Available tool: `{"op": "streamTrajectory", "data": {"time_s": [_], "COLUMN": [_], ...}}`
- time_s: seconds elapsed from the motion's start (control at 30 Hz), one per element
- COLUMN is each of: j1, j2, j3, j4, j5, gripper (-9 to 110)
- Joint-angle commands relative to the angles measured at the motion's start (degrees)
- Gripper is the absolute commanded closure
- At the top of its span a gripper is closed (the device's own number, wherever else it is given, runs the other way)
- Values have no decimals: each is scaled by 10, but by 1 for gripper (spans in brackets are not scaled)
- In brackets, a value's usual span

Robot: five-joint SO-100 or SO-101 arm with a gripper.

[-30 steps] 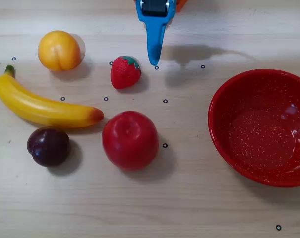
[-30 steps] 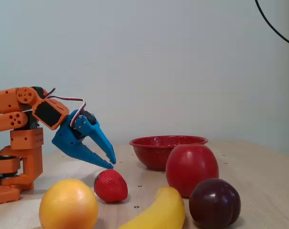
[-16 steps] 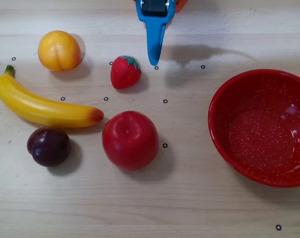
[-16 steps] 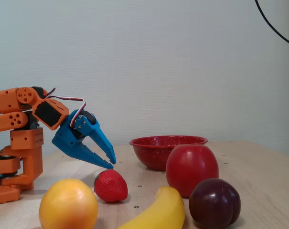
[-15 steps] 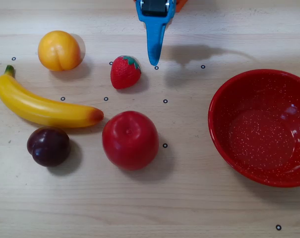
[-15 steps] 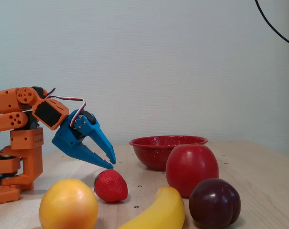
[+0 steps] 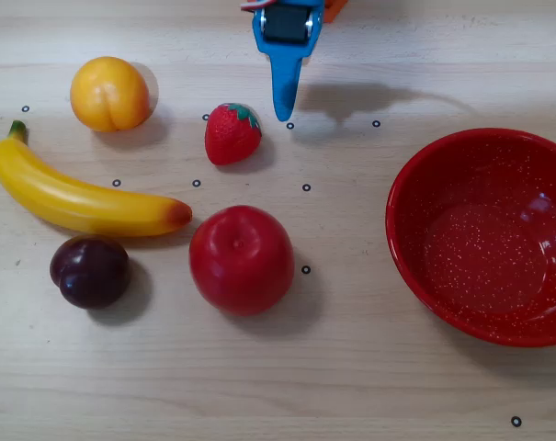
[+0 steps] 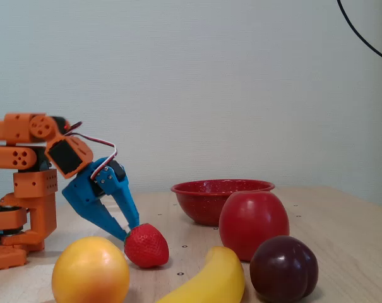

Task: Put the peach in the red bowl.

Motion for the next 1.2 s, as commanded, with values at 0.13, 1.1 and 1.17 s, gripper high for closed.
{"op": "streamTrajectory", "data": {"time_s": [0.13, 1.1, 1.17], "j1": [-14, -274, -298], "j2": [-197, -834, -859], "j3": [-236, -1136, -1158], "j4": [-23, 559, 577], "j5": [30, 345, 374], "gripper": [101, 81, 75]}}
